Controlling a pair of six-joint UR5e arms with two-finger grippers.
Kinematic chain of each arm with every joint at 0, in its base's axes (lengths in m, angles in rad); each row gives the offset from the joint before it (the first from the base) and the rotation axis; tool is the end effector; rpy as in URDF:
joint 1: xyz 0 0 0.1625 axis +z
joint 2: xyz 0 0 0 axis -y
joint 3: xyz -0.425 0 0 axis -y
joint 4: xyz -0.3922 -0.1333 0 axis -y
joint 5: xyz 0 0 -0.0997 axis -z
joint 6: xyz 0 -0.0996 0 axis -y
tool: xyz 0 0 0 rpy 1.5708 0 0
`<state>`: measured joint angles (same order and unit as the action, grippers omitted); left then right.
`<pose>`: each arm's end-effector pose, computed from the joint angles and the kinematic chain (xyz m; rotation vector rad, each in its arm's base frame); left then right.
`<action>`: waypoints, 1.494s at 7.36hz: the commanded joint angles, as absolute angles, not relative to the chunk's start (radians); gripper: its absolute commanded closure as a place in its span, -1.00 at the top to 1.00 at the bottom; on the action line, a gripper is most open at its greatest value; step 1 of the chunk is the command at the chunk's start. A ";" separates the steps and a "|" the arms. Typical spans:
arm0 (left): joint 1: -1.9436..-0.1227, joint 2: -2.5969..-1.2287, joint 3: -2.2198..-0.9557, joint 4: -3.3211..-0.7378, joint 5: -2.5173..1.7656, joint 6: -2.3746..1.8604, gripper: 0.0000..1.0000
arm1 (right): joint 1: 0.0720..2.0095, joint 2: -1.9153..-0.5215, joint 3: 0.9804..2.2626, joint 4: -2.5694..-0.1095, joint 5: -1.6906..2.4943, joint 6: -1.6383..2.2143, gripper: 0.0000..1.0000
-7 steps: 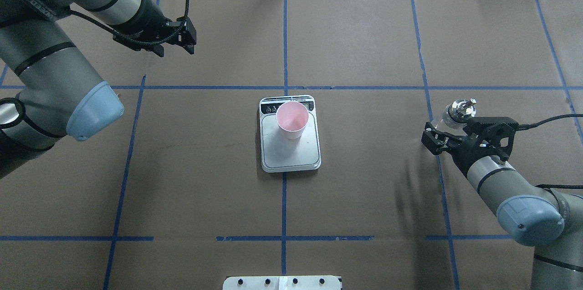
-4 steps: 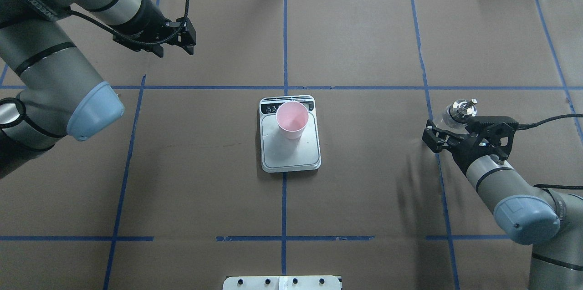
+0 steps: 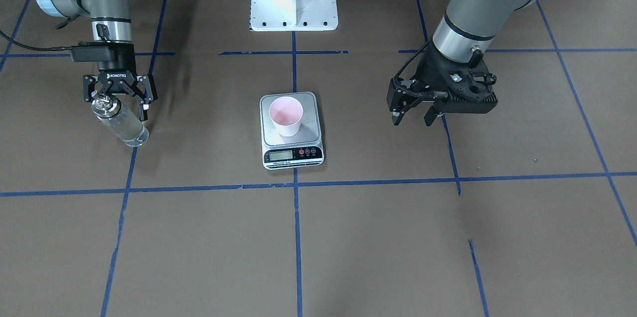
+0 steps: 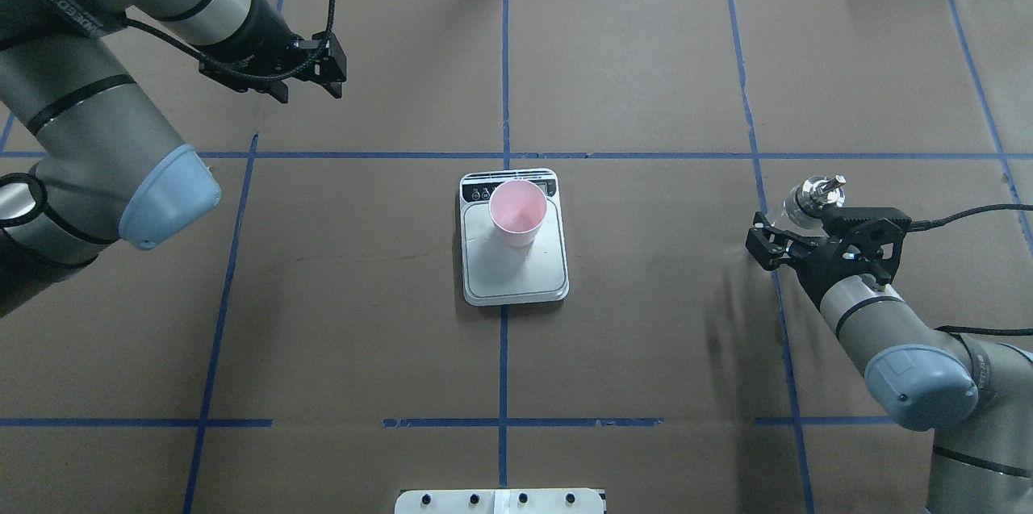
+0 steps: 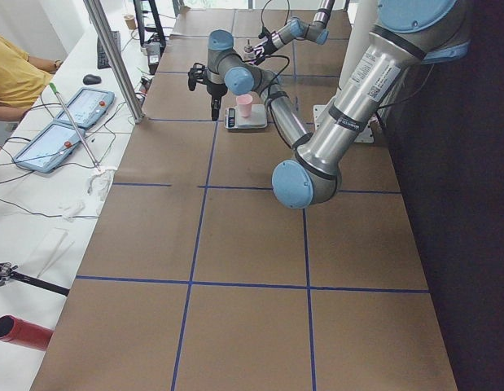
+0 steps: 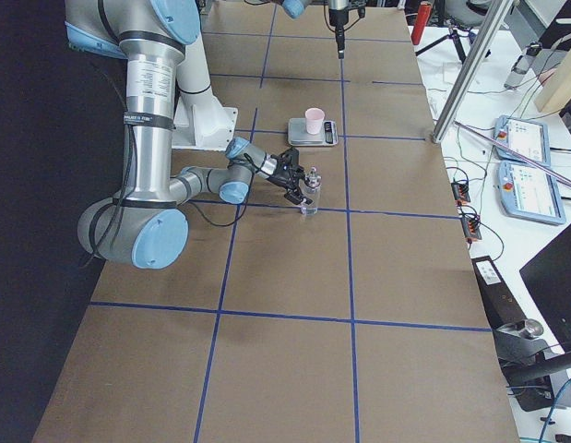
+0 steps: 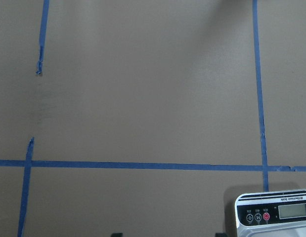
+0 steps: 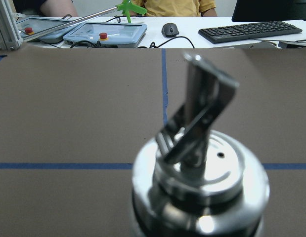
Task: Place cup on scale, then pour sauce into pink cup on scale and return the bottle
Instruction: 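Close the right gripper around the glass bottle's body, then lift the bottle with the right gripper and carry it over the pink cup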
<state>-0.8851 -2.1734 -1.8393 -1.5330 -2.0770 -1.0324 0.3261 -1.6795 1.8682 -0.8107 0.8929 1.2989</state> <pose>0.3299 -0.5375 0.1974 0.1714 0.9269 -0.1098 -0.3733 -0.3329 0.4756 0.8675 -0.6875 0.3698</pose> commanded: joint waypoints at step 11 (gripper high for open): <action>-0.888 -2.187 -1.851 -1.471 -2.077 -1.025 0.39 | 0.321 -1.628 1.712 -0.667 0.767 1.290 0.01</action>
